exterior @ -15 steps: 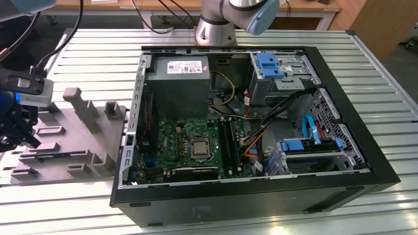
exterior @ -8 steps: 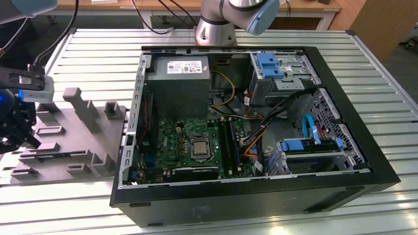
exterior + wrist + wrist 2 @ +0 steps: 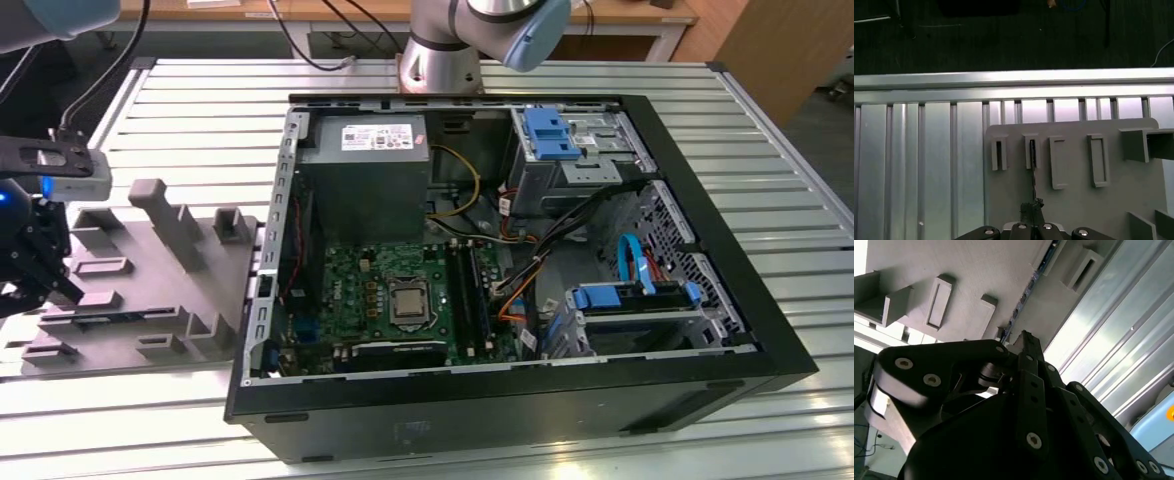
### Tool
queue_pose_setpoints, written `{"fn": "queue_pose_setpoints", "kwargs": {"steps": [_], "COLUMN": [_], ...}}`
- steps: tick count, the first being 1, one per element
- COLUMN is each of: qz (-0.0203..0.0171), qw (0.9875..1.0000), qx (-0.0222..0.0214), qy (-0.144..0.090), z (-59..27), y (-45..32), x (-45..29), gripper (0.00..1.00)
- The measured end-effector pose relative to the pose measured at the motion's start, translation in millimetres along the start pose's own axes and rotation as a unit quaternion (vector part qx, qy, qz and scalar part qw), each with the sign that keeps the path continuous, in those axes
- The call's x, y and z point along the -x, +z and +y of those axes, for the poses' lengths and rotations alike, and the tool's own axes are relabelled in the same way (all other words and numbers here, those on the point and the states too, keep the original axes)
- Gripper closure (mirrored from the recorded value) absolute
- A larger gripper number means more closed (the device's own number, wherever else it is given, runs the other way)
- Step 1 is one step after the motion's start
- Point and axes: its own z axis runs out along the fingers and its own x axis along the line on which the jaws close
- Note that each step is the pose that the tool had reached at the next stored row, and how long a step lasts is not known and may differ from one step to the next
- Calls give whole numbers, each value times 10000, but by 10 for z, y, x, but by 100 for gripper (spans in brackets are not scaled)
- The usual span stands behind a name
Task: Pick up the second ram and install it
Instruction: 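Pick up the second ram and move it above second insertion slot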
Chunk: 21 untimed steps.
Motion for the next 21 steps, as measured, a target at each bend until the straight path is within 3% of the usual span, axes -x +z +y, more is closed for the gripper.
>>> {"fn": "queue_pose_setpoints", "kwargs": {"steps": [7,21], "qz": [0,-1], "qw": [9997,9997], "qx": [-112,-127], "qy": [-203,-205], "z": [6,19], "y": [33,162], "x": [-1,-3], "gripper": [89,89]}}
